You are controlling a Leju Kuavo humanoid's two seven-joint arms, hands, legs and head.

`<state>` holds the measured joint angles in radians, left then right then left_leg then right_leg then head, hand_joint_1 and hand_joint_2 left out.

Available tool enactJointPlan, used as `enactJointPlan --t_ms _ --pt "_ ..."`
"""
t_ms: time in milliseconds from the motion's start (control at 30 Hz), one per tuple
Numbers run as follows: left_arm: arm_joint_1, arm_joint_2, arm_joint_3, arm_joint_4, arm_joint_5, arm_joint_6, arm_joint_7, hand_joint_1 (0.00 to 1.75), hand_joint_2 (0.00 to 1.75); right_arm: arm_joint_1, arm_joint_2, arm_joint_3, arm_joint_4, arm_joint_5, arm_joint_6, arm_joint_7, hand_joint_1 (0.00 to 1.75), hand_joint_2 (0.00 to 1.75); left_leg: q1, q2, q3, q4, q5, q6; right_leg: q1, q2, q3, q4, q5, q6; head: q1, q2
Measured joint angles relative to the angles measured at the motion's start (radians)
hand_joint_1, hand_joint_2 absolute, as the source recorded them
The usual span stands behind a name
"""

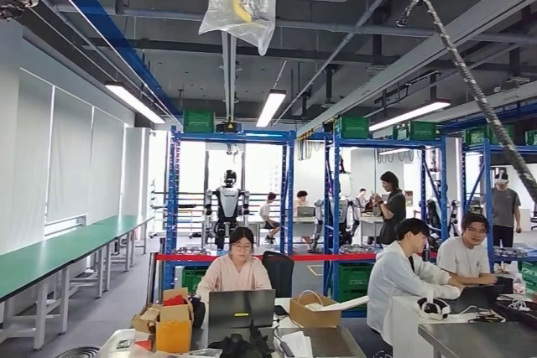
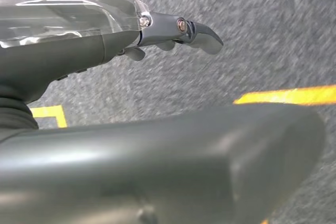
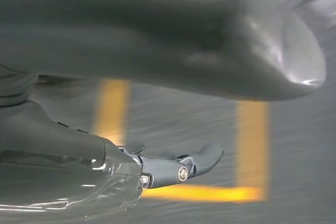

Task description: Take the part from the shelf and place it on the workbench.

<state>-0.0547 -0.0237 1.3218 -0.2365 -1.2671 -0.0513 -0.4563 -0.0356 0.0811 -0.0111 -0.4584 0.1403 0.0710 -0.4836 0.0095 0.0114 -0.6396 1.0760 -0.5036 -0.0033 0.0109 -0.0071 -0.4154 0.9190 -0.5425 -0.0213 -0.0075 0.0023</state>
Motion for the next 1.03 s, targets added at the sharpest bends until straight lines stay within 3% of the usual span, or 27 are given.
enactJointPlan --t_ms 67,100,133,167,233,300,367,433,500,567,600,633,667,700,767,833,900,1033 --pt "-0.001 -0.001 0.0 0.0 -0.006 -0.003 0.009 0.0 0.0 0.007 -0.006 -0.01 0.081 0.012 -0.03 0.083 0.0 0.0 0.003 -0.002 -0.033 0.114 -0.087 -0.002 0.004 -0.004 -0.017 0.004 0.011 -0.009 0.0 0.0" --pt "-0.001 -0.001 0.0 0.0 -0.008 -0.004 0.014 0.0 0.0 0.01 -0.008 -0.013 0.114 0.019 -0.046 0.131 0.0 0.0 0.003 -0.002 -0.044 0.169 -0.11 -0.003 0.006 -0.005 -0.025 0.007 0.015 -0.01 0.0 0.0" --pt "-0.002 -0.001 0.0 0.0 -0.01 -0.004 0.02 0.0 0.0 0.013 -0.009 -0.015 0.142 0.023 -0.062 0.179 0.0 0.0 0.004 -0.002 -0.044 0.2 -0.111 -0.004 0.007 -0.005 -0.035 0.012 0.018 -0.01 0.0 0.0" --pt "-0.003 -0.001 0.0 0.0 -0.01 -0.004 0.026 0.0 0.0 0.016 -0.01 -0.017 0.166 0.022 -0.073 0.23 0.0 0.0 0.004 -0.002 -0.029 0.197 -0.095 -0.005 0.007 -0.005 -0.044 0.019 0.02 -0.009 0.0 0.0" --pt "-0.006 -0.001 0.0 0.0 -0.011 -0.004 0.035 0.0 0.0 0.019 -0.01 -0.026 0.198 0.008 -0.079 0.326 0.0 0.0 0.008 -0.002 0.047 0.091 -0.046 -0.007 0.006 -0.003 -0.063 0.04 0.019 -0.005 0.0 0.0" --pt "-0.011 -0.002 0.0 0.0 -0.013 -0.004 0.039 0.0 0.0 0.019 -0.01 -0.04 0.22 -0.012 -0.077 0.414 0.0 0.87 0.009 -0.003 0.111 -0.019 -0.028 -0.005 0.008 -0.002 -0.083 0.065 0.014 0.004 0.0 0.0" --pt "-0.014 -0.003 0.0 0.0 -0.016 -0.005 0.042 0.0 0.0 0.019 -0.01 -0.057 0.236 -0.029 -0.074 0.478 0.0 1.75 0.006 -0.003 0.121 -0.048 -0.033 -0.001 0.01 -0.001 -0.098 0.081 0.013 0.013 0.0 0.0" --pt "-0.014 -0.006 0.0 0.0 -0.021 -0.004 0.046 0.0 0.0 0.021 -0.014 -0.073 0.247 -0.039 -0.075 0.517 0.0 1.75 0.008 -0.003 0.116 -0.052 -0.03 0.009 0.009 0.001 -0.104 0.089 0.01 0.021 0.0 0.0" --pt "-0.015 -0.009 0.0 0.0 -0.024 -0.004 0.049 0.0 0.0 0.023 -0.017 -0.087 0.255 -0.045 -0.079 0.538 0.0 1.75 0.012 -0.001 0.111 -0.055 -0.023 0.022 0.004 0.004 -0.127 0.141 -0.03 0.034 0.0 0.0" --pt "-0.016 -0.01 0.0 0.0 -0.024 -0.003 0.047 0.0 0.0 0.024 -0.02 -0.096 0.261 -0.046 -0.081 0.546 0.0 1.75 0.012 0.001 0.105 -0.055 -0.019 0.03 -0.004 0.005 -0.183 0.268 -0.098 0.047 0.0 0.0" --pt "-0.015 -0.01 0.0 0.0 -0.023 -0.003 0.046 0.0 0.0 0.024 -0.022 -0.1 0.263 -0.046 -0.082 0.549 0.0 1.75 0.012 0.002 0.102 -0.054 -0.017 0.031 -0.008 0.005 -0.211 0.332 -0.123 0.051 0.0 0.0" --pt "-0.015 -0.011 0.0 0.0 -0.024 -0.004 0.046 0.0 0.0 0.025 -0.024 -0.102 0.265 -0.045 -0.083 0.552 0.0 1.75 0.012 0.002 0.101 -0.054 -0.017 0.032 -0.012 0.005 -0.227 0.371 -0.13 0.055 0.0 0.0" --pt "-0.015 -0.014 -0.001 0.0 -0.024 -0.005 0.046 0.0 0.0 0.026 -0.026 -0.104 0.267 -0.044 -0.085 0.554 0.0 1.75 0.014 0.002 0.1 -0.054 -0.016 0.032 -0.015 0.005 -0.223 0.37 -0.117 0.061 0.0 0.0" --pt "-0.015 -0.016 -0.001 0.0 -0.024 -0.007 0.045 0.0 0.0 0.026 -0.029 -0.106 0.268 -0.042 -0.087 0.558 0.0 1.75 0.016 0.002 0.101 -0.053 -0.016 0.033 -0.02 0.004 -0.199 0.326 -0.087 0.069 0.0 0.0" --pt "-0.016 -0.021 -0.001 0.0 -0.025 -0.011 0.045 0.0 0.87 0.027 -0.031 -0.11 0.27 -0.036 -0.093 0.564 0.0 1.75 0.018 0.0 0.102 -0.05 -0.017 0.031 -0.034 0.005 -0.124 0.175 -0.016 0.099 0.0 0.0" --pt "-0.016 -0.024 -0.001 0.0 -0.026 -0.012 0.046 0.0 1.75 0.025 -0.031 -0.113 0.272 -0.033 -0.095 0.568 0.0 0.87 0.012 -0.001 0.097 -0.046 -0.018 0.025 -0.042 0.007 -0.082 0.079 0.01 0.101 0.0 0.0" --pt "-0.016 -0.028 -0.001 0.0 -0.024 -0.011 0.046 0.0 1.75 0.024 -0.032 -0.116 0.272 -0.033 -0.094 0.566 0.0 0.0 0.009 -0.002 0.092 -0.046 -0.016 0.019 -0.039 0.008 -0.083 0.068 0.006 0.082 0.0 0.0" --pt "-0.016 -0.036 -0.001 0.0 -0.017 -0.008 0.045 0.0 1.75 0.027 -0.032 -0.119 0.273 -0.029 -0.091 0.558 0.0 0.0 0.016 -0.002 0.093 -0.052 -0.01 0.01 -0.032 0.008 -0.086 0.068 0.008 0.076 0.0 0.0"
